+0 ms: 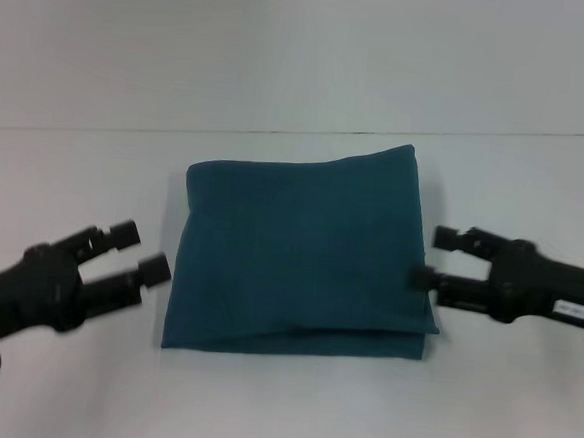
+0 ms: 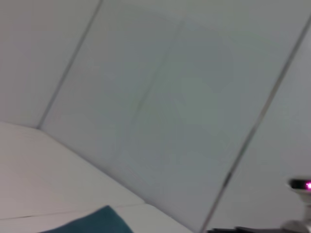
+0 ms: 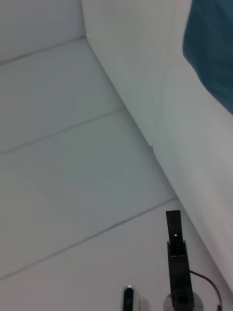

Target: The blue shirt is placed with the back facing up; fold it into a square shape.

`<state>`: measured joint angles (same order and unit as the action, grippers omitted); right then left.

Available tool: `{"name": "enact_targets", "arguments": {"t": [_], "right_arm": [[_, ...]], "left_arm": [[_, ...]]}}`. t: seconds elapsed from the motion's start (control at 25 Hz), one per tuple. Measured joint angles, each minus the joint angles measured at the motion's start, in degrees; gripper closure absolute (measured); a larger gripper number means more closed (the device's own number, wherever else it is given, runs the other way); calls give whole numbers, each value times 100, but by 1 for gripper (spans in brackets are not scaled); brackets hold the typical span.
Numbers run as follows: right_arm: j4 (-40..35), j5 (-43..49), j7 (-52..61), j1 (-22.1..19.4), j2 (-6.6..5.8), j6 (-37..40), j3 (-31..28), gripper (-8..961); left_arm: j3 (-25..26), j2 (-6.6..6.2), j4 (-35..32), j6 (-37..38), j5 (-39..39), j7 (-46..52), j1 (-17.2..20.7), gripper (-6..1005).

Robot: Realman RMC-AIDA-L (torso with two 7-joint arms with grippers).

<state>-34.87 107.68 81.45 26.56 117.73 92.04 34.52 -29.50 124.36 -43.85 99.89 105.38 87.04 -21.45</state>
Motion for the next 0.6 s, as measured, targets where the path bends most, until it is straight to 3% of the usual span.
{"name": "enact_targets", "arguments": {"t": [0.16,0.32,0.6], "right_arm": [[6,5,2,93,94,-75,682,26],[48,141,398,237,50,-94,1349,26],[91,449,529,368,116,-75,1439,26]], "left_arm": [[-29,9,41,433,311,-480,84,107],[-88,6,25,662,901,-743,32,112],[-303,14,38,630,1233,-824,-43,122]]}}
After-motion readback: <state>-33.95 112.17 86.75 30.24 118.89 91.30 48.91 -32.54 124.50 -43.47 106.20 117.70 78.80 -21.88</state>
